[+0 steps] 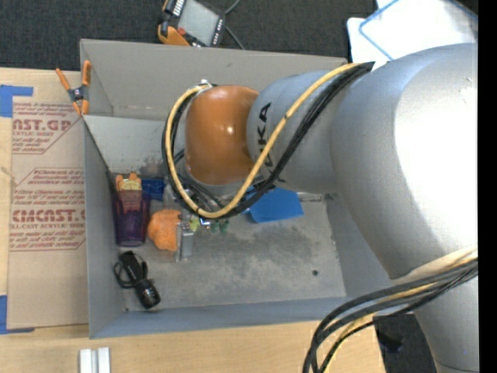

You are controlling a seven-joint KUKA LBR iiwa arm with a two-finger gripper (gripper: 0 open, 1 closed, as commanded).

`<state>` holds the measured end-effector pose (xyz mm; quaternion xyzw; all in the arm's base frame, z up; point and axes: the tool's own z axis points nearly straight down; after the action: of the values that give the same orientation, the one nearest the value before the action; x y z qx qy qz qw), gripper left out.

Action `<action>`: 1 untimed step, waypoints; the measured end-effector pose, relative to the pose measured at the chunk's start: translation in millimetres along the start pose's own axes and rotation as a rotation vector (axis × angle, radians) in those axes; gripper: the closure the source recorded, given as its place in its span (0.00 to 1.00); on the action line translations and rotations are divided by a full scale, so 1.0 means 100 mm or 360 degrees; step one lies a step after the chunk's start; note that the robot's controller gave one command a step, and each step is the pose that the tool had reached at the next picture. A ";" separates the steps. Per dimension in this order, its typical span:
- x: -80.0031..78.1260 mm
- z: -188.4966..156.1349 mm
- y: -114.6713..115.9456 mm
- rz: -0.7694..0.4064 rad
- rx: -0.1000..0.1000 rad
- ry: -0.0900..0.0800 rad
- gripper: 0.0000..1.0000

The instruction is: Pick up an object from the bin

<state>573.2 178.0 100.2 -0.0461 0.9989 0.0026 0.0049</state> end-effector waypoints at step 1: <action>0.15 0.30 -0.22 -0.0033 -0.0005 -0.0006 0.00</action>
Offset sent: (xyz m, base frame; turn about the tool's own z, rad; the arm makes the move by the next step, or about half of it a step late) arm -0.0178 -0.0121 -0.0302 0.0626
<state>561.1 155.2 69.6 -0.0564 0.9984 0.0042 0.0068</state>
